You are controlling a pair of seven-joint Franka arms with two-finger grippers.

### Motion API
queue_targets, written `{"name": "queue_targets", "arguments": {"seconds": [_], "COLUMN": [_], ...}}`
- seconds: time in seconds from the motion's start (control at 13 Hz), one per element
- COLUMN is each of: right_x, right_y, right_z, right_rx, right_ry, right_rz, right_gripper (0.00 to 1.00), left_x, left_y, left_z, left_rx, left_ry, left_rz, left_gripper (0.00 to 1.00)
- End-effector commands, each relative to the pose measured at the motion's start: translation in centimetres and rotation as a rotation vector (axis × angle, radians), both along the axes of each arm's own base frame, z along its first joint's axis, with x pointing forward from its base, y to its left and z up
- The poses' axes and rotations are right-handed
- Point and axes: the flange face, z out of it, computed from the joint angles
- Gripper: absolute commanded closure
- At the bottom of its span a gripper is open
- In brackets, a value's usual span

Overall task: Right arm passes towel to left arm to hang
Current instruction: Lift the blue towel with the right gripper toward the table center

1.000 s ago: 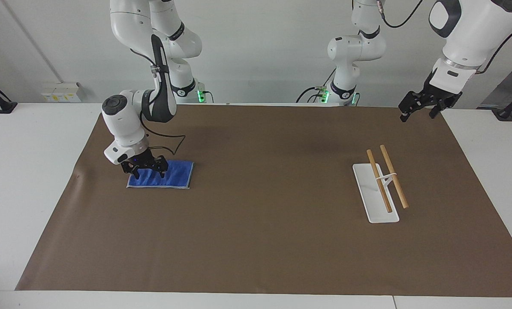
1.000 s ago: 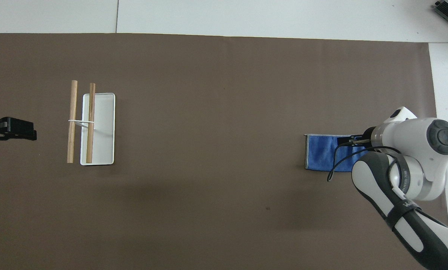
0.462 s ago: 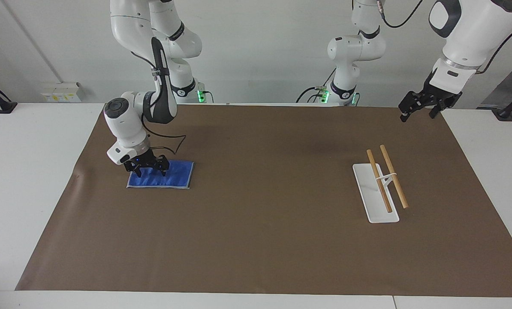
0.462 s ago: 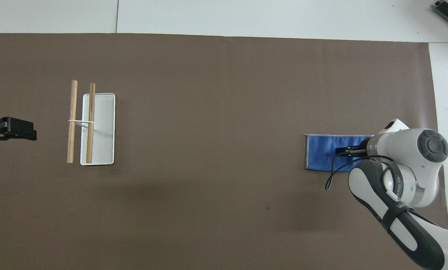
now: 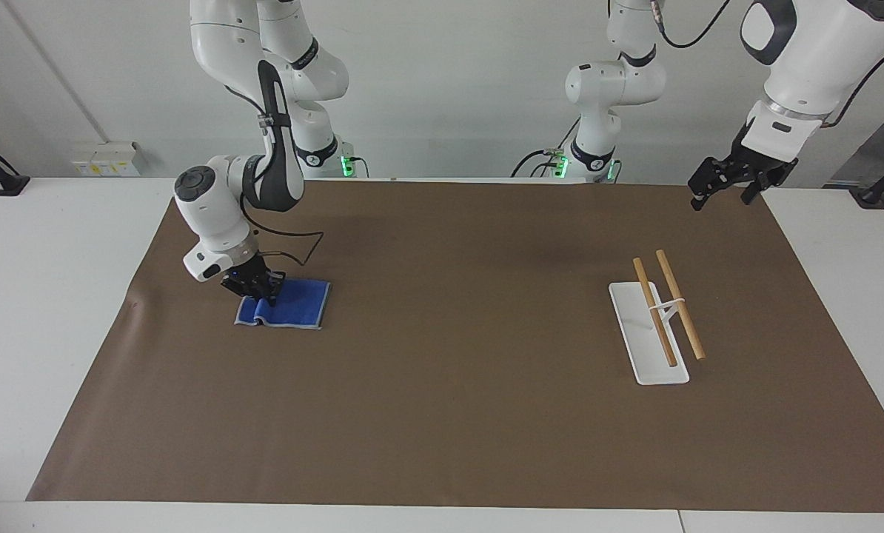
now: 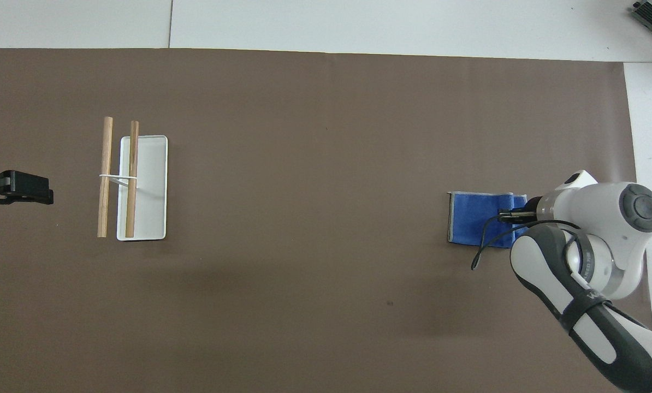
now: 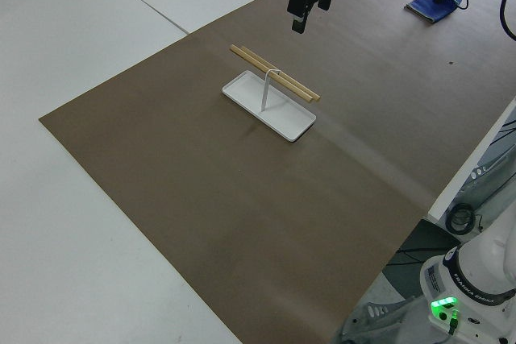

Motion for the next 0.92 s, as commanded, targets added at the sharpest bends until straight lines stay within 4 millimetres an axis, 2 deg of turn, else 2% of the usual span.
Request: {"name": "queue_targets", "arguments": {"seconds": [0.0, 0.15, 0.38, 0.62, 0.77, 0.85], "right_x": [2.2, 3.3, 5.4, 6.9, 7.6, 7.7], "right_y": [0.5, 1.0, 2.8, 5.6, 7.2, 7.7], "right_z": [4.0, 6.6, 12.2, 17.6, 20.7, 21.5], "right_rx": [0.035, 0.043, 0.056, 0.079, 0.183, 0.248], "right_ry": [0.018, 0.009, -0.025, -0.042, -0.067, -0.068], "right_rz": [-0.030, -0.047, -0.056, -0.086, -0.148, -0.194], "right_gripper": [1.00, 1.00, 1.00, 1.00, 1.00, 1.00], "left_x": [-0.6, -0.6, -0.6, -0.6, -0.6, -0.6], "left_y": [0.1, 0.1, 0.1, 0.1, 0.1, 0.1], "left_z": [0.3, 0.3, 0.3, 0.3, 0.3, 0.3], "left_rx": [-0.010, -0.010, -0.010, -0.010, -0.010, -0.010], "left_ry": [0.006, 0.006, 0.006, 0.006, 0.006, 0.006], "left_rz": [0.011, 0.011, 0.009, 0.011, 0.009, 0.009], "left_gripper": [0.00, 0.00, 0.00, 0.00, 0.00, 0.00]}}
